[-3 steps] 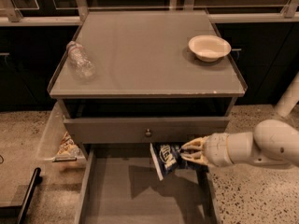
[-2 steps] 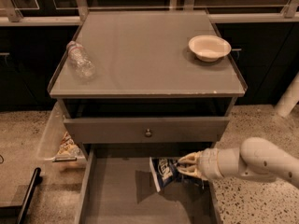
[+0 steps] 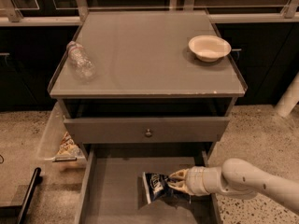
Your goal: Place blue chip bag into middle drawer
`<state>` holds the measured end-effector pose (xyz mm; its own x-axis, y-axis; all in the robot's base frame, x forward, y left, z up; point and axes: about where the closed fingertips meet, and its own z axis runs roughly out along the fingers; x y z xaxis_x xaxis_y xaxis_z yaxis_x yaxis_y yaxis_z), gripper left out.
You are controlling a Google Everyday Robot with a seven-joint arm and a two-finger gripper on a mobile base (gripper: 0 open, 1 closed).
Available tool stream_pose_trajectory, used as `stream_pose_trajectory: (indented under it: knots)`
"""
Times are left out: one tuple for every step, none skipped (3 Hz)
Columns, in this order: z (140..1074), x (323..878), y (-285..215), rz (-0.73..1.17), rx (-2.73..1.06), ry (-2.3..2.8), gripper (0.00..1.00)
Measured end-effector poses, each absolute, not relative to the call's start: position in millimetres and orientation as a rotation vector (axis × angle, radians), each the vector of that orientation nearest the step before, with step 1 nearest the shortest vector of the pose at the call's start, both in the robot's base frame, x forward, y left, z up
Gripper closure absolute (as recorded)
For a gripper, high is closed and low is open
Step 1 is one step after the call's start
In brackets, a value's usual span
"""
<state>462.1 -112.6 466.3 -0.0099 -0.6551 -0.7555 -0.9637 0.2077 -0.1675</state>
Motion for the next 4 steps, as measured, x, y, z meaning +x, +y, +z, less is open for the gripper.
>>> stream_pose_trajectory:
  knots:
    - [426, 461, -103, 0.555, -1.484, 1.773, 1.0]
    - [400, 464, -93, 0.56, -1.486, 1.787, 1.0]
    - [399, 464, -93, 0.562, -1.485, 1.788, 0.81]
    - [399, 464, -93, 0.562, -1.485, 1.788, 0.59]
